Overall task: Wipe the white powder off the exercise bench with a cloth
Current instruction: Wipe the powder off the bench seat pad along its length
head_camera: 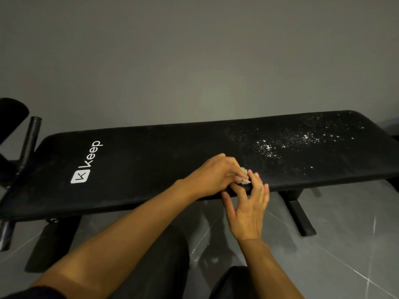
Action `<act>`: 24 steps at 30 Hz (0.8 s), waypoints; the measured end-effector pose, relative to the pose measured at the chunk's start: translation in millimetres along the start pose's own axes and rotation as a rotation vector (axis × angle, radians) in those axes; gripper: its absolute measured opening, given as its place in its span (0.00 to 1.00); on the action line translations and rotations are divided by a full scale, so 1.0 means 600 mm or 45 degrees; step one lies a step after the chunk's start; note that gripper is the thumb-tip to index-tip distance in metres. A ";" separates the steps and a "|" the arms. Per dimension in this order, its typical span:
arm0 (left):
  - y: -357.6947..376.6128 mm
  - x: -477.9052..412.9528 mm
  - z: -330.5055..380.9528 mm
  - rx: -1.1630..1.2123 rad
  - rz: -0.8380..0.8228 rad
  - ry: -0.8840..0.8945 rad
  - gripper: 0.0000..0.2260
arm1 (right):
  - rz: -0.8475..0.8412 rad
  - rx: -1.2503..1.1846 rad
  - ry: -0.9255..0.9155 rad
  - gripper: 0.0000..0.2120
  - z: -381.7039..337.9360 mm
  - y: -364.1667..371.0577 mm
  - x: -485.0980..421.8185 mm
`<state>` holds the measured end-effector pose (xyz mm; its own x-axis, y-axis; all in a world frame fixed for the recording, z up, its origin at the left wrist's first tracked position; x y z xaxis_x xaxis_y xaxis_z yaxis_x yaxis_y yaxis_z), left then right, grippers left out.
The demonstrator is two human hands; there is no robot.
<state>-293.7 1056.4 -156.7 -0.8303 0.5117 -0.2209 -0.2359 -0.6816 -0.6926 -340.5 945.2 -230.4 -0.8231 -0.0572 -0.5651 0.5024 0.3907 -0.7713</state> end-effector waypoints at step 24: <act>-0.073 -0.059 -0.100 -0.133 0.440 -0.174 0.12 | 0.095 -0.026 0.018 0.19 -0.002 0.000 -0.001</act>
<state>-223.4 1099.5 -159.8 -0.9130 0.1819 -0.3651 0.1166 -0.7415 -0.6608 -340.4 946.5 -229.6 -0.7872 -0.0144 -0.6165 0.5571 0.4121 -0.7210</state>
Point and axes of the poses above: each hand's wrist, its own x-axis away from the middle knuckle, its own y-axis out of the palm, z = x × y, the point moved 6 cm from there along -x, towards the middle knuckle, and after that the axes turned 14 degrees about x, right-handed, at the moved point
